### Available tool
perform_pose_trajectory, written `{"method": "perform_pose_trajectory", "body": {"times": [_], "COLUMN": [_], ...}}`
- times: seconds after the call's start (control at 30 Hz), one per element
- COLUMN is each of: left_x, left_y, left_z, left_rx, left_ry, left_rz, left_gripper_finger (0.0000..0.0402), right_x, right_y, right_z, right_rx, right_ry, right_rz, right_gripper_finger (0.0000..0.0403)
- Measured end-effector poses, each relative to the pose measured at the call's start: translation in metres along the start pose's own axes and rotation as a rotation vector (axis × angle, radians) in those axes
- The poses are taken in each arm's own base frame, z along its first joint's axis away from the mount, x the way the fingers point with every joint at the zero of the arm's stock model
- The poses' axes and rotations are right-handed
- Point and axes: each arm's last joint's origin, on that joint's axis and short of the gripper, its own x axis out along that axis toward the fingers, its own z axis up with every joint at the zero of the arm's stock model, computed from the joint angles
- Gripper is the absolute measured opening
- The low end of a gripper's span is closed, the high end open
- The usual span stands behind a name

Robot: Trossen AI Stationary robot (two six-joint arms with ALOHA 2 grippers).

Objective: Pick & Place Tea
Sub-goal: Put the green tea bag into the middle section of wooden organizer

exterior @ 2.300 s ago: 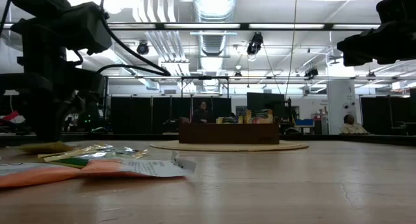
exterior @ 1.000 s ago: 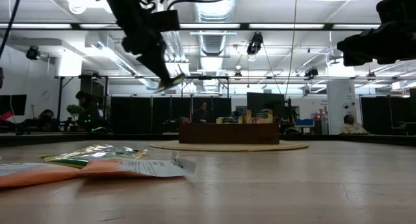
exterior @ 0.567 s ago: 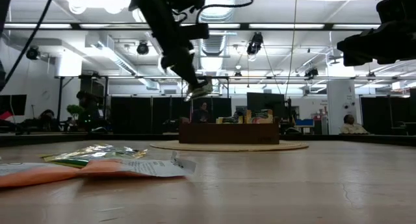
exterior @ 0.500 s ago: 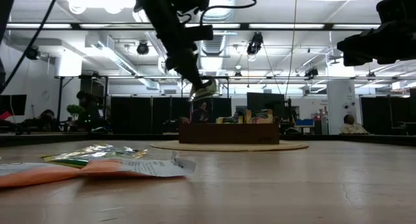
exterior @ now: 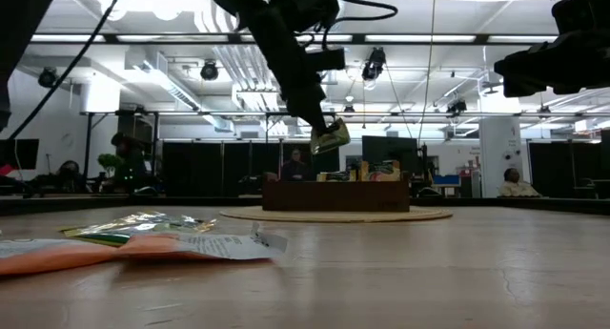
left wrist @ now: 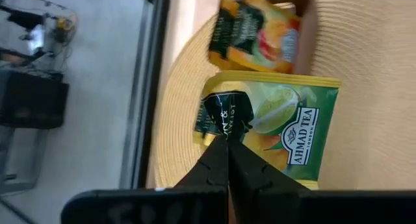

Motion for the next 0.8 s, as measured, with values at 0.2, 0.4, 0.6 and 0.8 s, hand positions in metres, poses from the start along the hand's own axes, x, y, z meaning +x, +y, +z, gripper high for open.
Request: {"method": "perform_pose_trajectory", "body": {"times": [0.2,0.4,0.6,0.8], "left_x": [0.013,0.03,0.041,0.046], "left_y": [0.0,-0.004,0.0,0.004], "left_z": [0.002,0.0,-0.003,-0.002], "left_rx": [-0.005,-0.007,0.009,0.026], "left_ry": [-0.015,0.0,0.021,0.01], "left_rz": [0.04,0.052,0.118,0.158], "left_gripper_finger": [0.0,0.0,0.0,0.0], "right_x": [0.0,0.0,0.0,0.0], "right_y": [0.0,0.0,0.0,0.0], "right_z": [0.0,0.0,0.0,0.0], "right_rx": [0.0,0.0,0.0,0.0], "right_ry": [0.0,-0.001,-0.001,-0.001], "right_rz": [0.0,0.0,0.0,0.0], "right_gripper_finger": [0.0009,0.0009,0.0009,0.0009]}}
